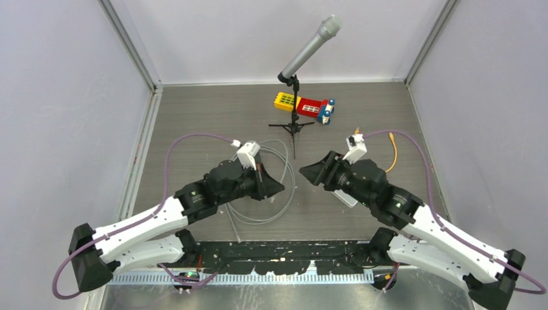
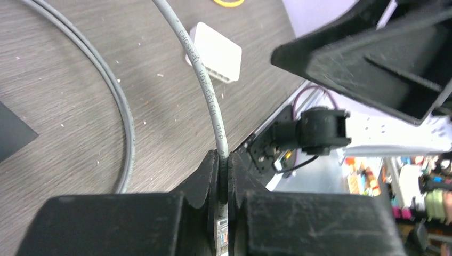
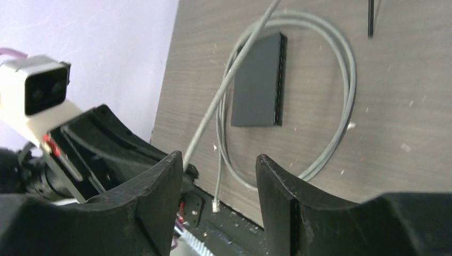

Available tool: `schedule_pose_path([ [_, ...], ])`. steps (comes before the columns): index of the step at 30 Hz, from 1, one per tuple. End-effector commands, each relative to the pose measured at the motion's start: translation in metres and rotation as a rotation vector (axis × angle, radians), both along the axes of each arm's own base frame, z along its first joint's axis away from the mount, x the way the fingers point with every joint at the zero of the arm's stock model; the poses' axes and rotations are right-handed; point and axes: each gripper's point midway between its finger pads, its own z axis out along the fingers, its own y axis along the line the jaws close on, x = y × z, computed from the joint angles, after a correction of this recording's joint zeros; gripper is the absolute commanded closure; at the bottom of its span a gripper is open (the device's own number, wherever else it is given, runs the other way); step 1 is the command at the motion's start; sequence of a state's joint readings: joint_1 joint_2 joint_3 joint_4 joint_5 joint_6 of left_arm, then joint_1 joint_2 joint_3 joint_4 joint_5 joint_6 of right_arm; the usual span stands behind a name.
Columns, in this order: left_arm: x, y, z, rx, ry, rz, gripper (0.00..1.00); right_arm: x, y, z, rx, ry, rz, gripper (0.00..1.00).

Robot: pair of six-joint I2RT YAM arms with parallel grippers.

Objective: Insert the plug into the switch port
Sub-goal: Pick up the connector from the center of the board.

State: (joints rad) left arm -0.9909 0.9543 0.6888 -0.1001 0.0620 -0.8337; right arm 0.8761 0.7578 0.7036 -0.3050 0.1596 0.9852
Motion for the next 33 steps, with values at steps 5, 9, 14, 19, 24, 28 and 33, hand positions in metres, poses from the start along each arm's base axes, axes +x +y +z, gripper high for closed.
schedule_pose_path([
  [5,0.023,0.035,0.059,-0.129,0.112,0.335,1.00,0.001,-0.001,0.046,-0.113,-0.669,0.181,0.38],
  [9,0.024,0.044,0.077,-0.226,0.237,0.442,1.00,-0.020,0.019,0.055,-0.172,-1.046,0.381,0.38],
  [14,0.018,0.044,0.101,-0.344,0.344,0.459,1.00,-0.029,0.034,0.064,-0.308,-1.398,0.498,0.38],
  [19,0.011,0.037,0.112,-0.427,0.428,0.431,1.00,-0.032,0.051,0.091,-0.351,-1.646,0.538,0.42],
  [24,0.005,0.030,0.127,-0.528,0.481,0.382,1.00,-0.022,0.069,0.108,-0.309,-1.718,0.495,0.47],
  [28,0.004,0.032,0.136,-0.565,0.489,0.376,1.00,-0.014,0.089,0.105,-0.240,-1.724,0.496,0.50],
  [33,0.005,0.036,0.147,-0.609,0.467,0.380,1.00,0.001,0.101,0.107,-0.216,-1.741,0.430,0.49],
])
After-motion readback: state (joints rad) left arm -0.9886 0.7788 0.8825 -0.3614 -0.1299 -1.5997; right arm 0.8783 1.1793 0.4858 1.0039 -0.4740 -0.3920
